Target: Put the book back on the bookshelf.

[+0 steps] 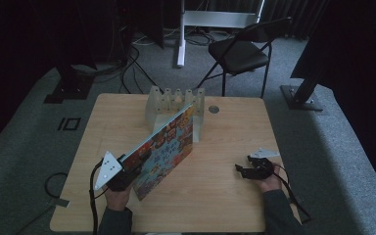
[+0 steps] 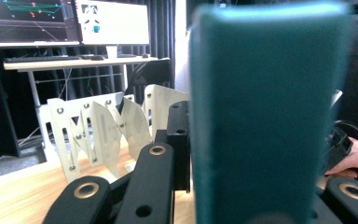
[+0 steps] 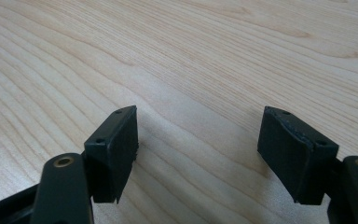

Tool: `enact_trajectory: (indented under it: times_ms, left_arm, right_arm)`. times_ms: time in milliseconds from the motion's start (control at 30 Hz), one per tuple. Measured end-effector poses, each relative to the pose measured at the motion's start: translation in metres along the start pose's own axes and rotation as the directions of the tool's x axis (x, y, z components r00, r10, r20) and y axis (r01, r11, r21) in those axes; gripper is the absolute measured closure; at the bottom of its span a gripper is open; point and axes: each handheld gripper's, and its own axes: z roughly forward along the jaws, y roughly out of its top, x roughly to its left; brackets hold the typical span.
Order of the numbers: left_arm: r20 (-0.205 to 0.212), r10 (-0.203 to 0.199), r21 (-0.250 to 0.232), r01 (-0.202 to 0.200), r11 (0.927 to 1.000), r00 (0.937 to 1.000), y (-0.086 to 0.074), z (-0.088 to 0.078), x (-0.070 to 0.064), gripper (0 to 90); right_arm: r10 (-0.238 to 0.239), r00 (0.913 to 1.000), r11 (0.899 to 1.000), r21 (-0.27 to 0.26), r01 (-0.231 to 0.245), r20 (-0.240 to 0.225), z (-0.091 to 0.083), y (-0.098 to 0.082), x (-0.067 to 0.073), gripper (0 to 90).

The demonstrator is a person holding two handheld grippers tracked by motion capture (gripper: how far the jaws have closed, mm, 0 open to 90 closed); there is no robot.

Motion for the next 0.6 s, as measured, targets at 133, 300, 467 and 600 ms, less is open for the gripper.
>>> enact_trajectory:
  times_ms: [133, 300, 467, 600]
  left_arm:
    - [-0.010, -0.004, -0.004, 0.003, 1.0000, 0.9999, -0.0004, -0.0012, 0.0013, 79.8]
    - [-0.018, -0.001, -0.003, 0.000, 1.0000, 0.9998, -0.0003, -0.0029, 0.0023, 79.8]
    - [-0.028, -0.002, -0.005, 0.002, 1.0000, 0.9996, -0.0006, -0.0042, 0.0036, 79.8]
    - [-0.035, -0.005, -0.006, 0.005, 1.0000, 0.9994, -0.0007, -0.0051, 0.0042, 79.7]
  right_arm:
    - [0.000, 1.0000, 1.000, 0.000, 0.000, 0.000, 0.0000, 0.0000, 0.0000, 28.3]
    - [0.000, 1.0000, 1.000, 0.000, 0.000, 0.000, 0.0000, 0.0000, 0.0000, 28.3]
    - [0.001, 1.0000, 1.000, 0.000, -0.001, 0.000, 0.0000, 0.0000, 0.0000, 28.3]
    - [0.001, 1.0000, 1.000, 0.000, -0.001, -0.001, 0.0000, 0.0000, 0.0000, 28.3]
